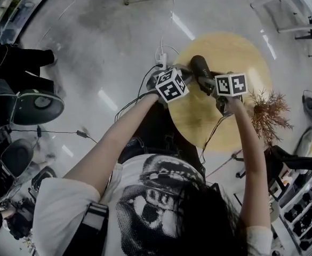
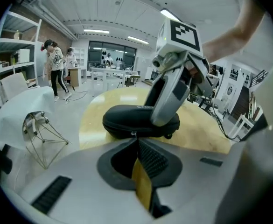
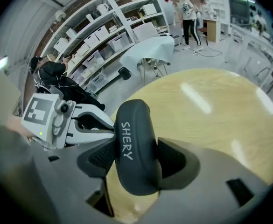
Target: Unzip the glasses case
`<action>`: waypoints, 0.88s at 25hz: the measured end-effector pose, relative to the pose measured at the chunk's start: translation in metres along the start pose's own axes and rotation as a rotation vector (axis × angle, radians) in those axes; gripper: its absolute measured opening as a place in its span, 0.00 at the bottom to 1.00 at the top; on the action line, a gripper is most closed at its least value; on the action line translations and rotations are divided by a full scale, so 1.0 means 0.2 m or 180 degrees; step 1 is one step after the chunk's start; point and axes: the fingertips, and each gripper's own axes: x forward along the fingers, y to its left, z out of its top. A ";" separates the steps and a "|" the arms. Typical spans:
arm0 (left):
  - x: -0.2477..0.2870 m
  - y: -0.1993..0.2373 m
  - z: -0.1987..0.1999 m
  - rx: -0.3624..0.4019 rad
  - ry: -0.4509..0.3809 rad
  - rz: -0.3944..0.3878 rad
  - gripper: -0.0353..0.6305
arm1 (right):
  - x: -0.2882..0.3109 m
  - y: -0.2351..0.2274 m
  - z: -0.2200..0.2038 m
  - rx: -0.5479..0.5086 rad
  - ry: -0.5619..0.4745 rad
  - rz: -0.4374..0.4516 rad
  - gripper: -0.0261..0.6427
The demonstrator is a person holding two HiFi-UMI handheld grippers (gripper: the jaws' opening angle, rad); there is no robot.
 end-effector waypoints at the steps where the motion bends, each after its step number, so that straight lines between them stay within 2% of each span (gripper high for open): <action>1: -0.01 0.00 0.00 -0.0008 -0.0008 0.0017 0.07 | 0.00 0.00 0.00 0.0091 -0.0009 0.0022 0.46; 4: -0.02 -0.01 -0.01 0.0068 0.0029 0.0042 0.07 | 0.01 0.02 0.00 0.0246 0.0014 -0.0007 0.46; 8: -0.02 -0.03 -0.02 0.0091 0.0051 0.0043 0.07 | 0.02 0.03 0.00 0.0266 0.0069 -0.0063 0.46; 12: -0.02 -0.08 -0.02 0.0452 0.0168 0.0043 0.07 | 0.03 0.03 0.00 0.0301 0.0089 -0.0052 0.46; 16: -0.04 -0.09 -0.04 0.0590 0.0207 0.0016 0.07 | 0.04 0.05 0.00 0.0304 0.0159 -0.0090 0.46; 20: -0.04 -0.11 -0.05 0.1186 0.0360 -0.0050 0.07 | 0.05 0.06 0.00 0.0237 0.0218 -0.0094 0.46; 22: -0.04 -0.11 -0.06 0.1353 0.0413 -0.0115 0.07 | 0.04 0.07 -0.01 0.0182 0.0263 -0.0060 0.46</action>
